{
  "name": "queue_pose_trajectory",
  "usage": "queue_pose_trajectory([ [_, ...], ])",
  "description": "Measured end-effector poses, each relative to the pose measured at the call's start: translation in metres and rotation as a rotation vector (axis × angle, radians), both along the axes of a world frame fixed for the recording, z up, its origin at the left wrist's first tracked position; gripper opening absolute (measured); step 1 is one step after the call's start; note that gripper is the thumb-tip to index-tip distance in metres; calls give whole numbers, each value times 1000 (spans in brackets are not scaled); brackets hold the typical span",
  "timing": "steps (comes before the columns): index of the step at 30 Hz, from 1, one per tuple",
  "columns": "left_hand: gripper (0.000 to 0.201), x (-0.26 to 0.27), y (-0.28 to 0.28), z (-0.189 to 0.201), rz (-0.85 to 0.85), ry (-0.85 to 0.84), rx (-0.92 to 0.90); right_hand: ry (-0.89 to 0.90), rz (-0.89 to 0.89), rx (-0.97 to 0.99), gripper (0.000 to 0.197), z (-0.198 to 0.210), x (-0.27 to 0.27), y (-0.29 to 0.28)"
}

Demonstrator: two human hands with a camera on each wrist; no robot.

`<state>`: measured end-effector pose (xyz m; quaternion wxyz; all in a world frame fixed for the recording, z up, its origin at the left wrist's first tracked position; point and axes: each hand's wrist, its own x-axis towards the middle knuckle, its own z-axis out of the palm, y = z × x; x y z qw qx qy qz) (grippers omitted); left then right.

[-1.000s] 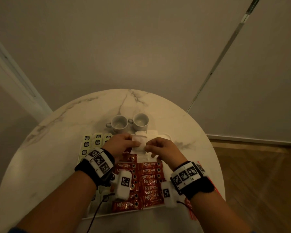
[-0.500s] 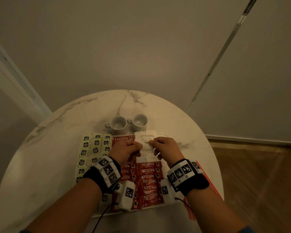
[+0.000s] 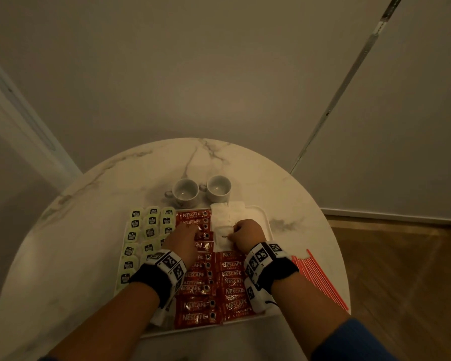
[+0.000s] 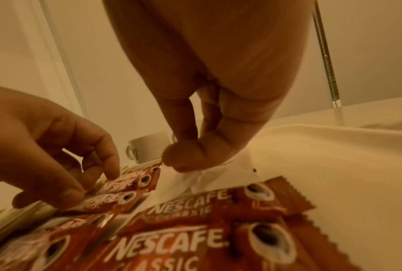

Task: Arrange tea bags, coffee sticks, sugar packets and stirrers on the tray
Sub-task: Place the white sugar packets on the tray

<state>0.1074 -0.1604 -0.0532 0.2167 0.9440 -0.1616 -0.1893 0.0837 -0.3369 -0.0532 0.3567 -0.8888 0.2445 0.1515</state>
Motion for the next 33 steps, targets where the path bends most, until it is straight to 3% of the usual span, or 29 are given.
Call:
queue_pose_trajectory([
  [4,20,3,2,-6,-19,-4,19,21,3,-33,27,-2,4,4],
  [7,21,3,1,-9,-11,0,10,18,11,-56,15,-2,5,6],
  [12,17,4,0,-11,4,3,-14,3,-19,-73,25,-7,7,9],
  [21,12,-1,-1,1,-93,-20,-50,-76,-69,-40,26,-1,5,-8],
  [25,8,-9,5,1,-217,-7,23,-39,8,-173,12,0,-5,-34],
  [33,17,-13,8,-3,-242,-24,75,87,122,-223,23,-1,-12,-33],
])
